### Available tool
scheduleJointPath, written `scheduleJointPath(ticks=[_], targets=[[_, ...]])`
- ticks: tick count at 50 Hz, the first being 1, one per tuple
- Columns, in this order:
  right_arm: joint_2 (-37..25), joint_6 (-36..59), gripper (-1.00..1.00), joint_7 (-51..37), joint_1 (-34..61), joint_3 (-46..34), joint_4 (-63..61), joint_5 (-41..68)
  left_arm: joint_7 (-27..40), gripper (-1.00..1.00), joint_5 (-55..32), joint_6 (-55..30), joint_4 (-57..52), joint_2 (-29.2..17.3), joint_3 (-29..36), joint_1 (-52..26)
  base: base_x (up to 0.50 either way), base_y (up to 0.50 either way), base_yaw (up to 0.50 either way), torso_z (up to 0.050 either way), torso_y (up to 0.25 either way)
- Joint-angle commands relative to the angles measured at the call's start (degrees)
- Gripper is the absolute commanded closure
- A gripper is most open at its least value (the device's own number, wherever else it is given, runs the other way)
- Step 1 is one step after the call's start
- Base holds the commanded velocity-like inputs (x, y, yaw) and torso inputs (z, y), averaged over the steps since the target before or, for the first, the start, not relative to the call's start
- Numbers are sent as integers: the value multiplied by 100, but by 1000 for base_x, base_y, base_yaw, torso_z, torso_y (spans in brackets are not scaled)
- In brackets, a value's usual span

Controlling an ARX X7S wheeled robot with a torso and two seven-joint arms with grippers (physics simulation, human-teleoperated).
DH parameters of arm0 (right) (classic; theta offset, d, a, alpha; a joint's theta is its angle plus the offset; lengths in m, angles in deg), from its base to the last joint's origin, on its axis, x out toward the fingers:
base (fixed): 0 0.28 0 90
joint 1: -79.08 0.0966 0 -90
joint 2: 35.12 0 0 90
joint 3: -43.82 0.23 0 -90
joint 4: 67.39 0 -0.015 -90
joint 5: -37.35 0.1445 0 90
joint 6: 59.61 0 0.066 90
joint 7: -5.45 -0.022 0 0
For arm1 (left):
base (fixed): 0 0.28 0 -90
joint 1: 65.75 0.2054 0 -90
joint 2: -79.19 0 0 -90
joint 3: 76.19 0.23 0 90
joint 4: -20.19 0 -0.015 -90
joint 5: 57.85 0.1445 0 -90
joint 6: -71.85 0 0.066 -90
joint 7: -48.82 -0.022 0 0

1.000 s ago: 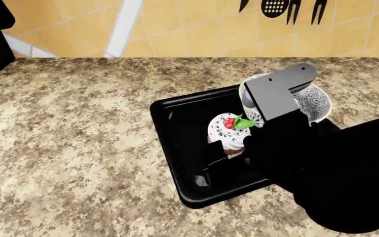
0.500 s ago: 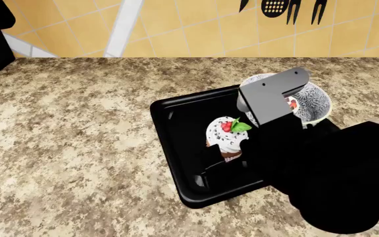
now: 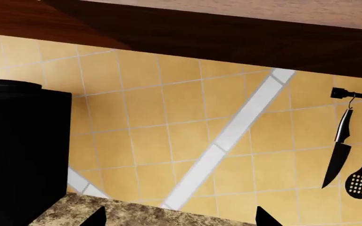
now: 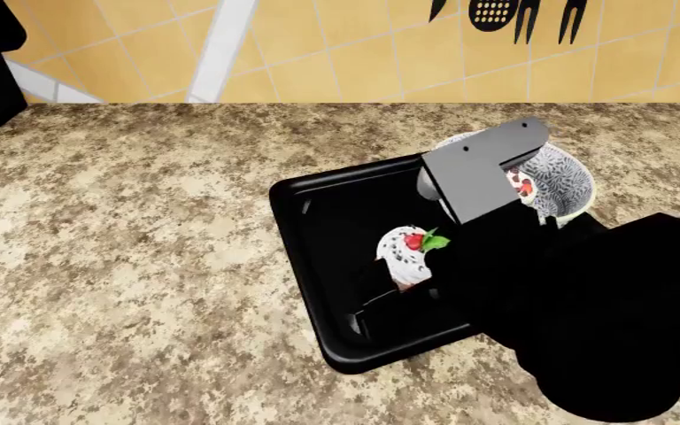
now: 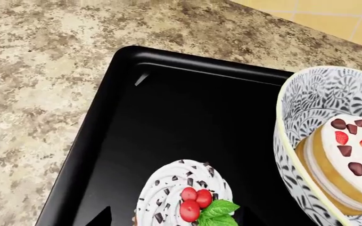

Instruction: Pick up the bowl with cake and place it on the tray. Pick up the cupcake and place it on the tray.

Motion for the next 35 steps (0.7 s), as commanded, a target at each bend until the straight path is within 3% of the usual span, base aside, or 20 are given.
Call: scheduleJointPath(ticks=[1,25,35], targets=[[22,-2,-100,-64,186,46,-71,133,2,-100,3,5,-8,2,15,-9,0,0,0,0,0],[61,40,-100,-569,1450,320,-189,940,-2,-100,-19,29,-13,-24,25,-25,0,0,0,0,0],[-246,-419,-100,-1288,2168,680,-819,1472,61,-100,-218,71,-84,-100,-81,-205,0,0,0,0,0]])
